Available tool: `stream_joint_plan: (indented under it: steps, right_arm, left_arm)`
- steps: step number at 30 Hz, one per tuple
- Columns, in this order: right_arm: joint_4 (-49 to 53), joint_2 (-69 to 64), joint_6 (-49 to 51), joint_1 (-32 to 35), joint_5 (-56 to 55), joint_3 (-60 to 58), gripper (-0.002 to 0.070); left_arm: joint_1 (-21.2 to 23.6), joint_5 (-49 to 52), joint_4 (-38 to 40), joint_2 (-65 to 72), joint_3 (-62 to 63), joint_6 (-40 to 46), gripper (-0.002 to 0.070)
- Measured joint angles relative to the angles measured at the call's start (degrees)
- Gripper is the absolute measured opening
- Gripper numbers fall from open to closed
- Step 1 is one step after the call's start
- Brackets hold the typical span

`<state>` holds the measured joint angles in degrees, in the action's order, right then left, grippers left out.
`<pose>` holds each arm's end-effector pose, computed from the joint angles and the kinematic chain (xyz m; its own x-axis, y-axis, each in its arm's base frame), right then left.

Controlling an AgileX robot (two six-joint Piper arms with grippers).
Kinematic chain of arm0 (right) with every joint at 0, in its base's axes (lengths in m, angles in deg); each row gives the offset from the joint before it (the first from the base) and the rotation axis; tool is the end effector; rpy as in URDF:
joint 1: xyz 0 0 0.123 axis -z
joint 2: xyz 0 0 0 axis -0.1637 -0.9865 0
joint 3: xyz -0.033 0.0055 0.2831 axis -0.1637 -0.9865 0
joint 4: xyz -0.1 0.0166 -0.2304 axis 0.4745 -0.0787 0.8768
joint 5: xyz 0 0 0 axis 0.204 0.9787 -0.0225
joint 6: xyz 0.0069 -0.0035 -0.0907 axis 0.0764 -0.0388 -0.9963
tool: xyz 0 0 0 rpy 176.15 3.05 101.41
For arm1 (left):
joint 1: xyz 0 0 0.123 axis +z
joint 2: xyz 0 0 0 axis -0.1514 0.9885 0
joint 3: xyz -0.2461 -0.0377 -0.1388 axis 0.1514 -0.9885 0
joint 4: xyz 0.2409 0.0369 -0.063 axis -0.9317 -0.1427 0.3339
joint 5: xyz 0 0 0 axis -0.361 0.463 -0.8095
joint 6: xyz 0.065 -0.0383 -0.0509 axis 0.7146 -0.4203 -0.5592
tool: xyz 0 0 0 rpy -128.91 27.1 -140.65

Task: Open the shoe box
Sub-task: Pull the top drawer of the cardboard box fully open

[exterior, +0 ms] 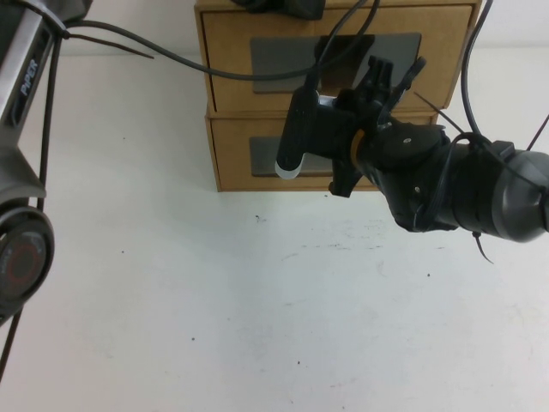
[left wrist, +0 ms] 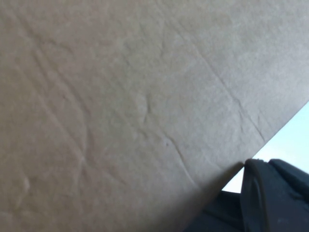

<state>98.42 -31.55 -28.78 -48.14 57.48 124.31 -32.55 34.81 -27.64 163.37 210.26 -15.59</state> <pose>0.3593 0.2408 0.2585 0.0767 -0.9354 -0.3452 -0.4122 0.2855 -0.8652 0.4114 -0.2314 0.4091 -0.6747 0.2113 -0.7072 0.6291 0.6657 -0.4013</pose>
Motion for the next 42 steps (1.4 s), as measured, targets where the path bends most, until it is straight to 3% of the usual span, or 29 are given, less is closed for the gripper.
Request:
stream_joint_plan:
  steps: [10, 17, 26, 42]
  right_arm:
    - [-1.07, -2.51, 2.16, -0.11, 1.03, 3.70, 0.0207]
    - [-1.07, -2.50, 2.55, -0.33, 1.50, 4.07, 0.0091]
    - [-0.73, -2.62, 2.43, -0.33, 1.88, 4.23, 0.0022]
    - [0.69, -0.06, -1.08, -1.36, 3.50, -0.09, 0.0011]
  left_arm:
    - [0.00, 0.12, -0.12, 0.00, 0.00, 0.62, -0.0004]
    - [0.00, 0.12, -0.11, 0.00, 0.00, 0.98, -0.0004]
    - [0.00, 0.12, -0.11, 0.00, 0.00, 1.12, -0.0004]
    - [0.00, 0.23, 0.27, 0.00, 0.00, 1.26, -0.0004]
